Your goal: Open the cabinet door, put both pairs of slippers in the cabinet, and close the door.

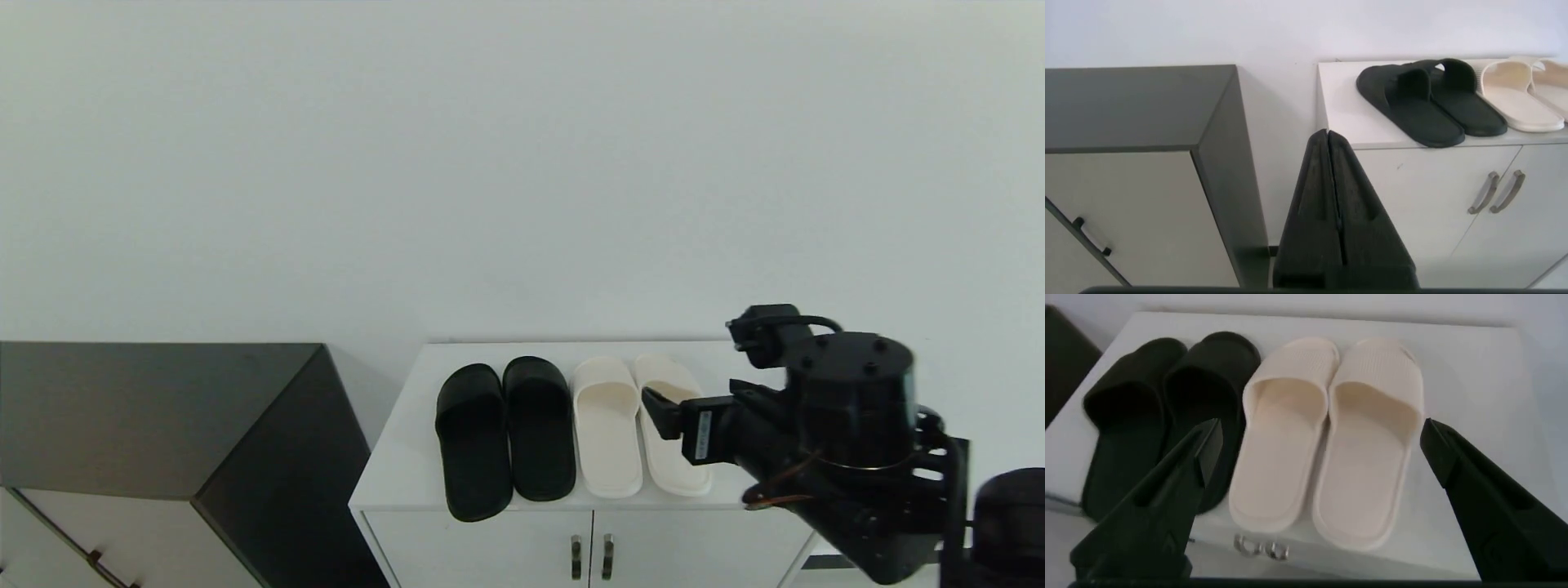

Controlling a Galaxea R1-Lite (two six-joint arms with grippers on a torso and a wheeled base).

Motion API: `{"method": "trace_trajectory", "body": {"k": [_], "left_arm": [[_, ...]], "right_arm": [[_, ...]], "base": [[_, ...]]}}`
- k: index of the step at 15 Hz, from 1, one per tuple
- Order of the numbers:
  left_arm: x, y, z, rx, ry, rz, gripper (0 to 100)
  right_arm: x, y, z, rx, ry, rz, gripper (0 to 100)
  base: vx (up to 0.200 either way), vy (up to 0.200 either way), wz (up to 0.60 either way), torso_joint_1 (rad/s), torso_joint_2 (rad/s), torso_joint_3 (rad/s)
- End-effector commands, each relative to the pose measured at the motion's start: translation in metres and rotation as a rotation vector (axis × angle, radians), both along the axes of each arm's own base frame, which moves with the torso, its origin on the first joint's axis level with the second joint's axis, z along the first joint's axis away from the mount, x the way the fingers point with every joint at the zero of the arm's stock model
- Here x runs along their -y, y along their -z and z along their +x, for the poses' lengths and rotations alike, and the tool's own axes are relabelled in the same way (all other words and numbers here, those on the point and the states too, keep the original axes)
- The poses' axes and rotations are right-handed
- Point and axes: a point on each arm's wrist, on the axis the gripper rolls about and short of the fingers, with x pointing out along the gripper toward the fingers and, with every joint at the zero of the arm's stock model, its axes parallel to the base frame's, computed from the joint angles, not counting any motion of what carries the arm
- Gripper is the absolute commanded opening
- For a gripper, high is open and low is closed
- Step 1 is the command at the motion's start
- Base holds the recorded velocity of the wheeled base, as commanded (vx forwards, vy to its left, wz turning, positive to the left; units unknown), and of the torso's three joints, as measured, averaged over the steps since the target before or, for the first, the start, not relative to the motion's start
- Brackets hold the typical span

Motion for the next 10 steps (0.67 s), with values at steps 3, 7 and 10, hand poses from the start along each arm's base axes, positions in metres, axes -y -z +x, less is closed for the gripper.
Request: {"method": "trace_trajectory", "body": {"k": [3, 7, 10], "left_arm": [[0.000, 0.000, 0.000, -0.001, 0.000, 0.000, 0], [0.000, 0.000, 0.000, -0.001, -0.004, -0.006, 0], [0.000, 0.000, 0.000, -0.001, -0.002, -0.006, 0]], "right_arm": [[-0.039, 0.058, 0.038, -0.028, 0.037, -0.043, 100], [-0.048, 0.080, 0.069, -0.042, 0.089, -0.061, 100], [-0.053, 0.085, 0.075, -0.038, 0.113, -0.069, 100]], "base": [[0.000, 0.000, 0.00, 0.000, 0.00, 0.000], [0.000, 0.000, 0.00, 0.000, 0.00, 0.000], [0.000, 0.000, 0.00, 0.000, 0.00, 0.000]]}}
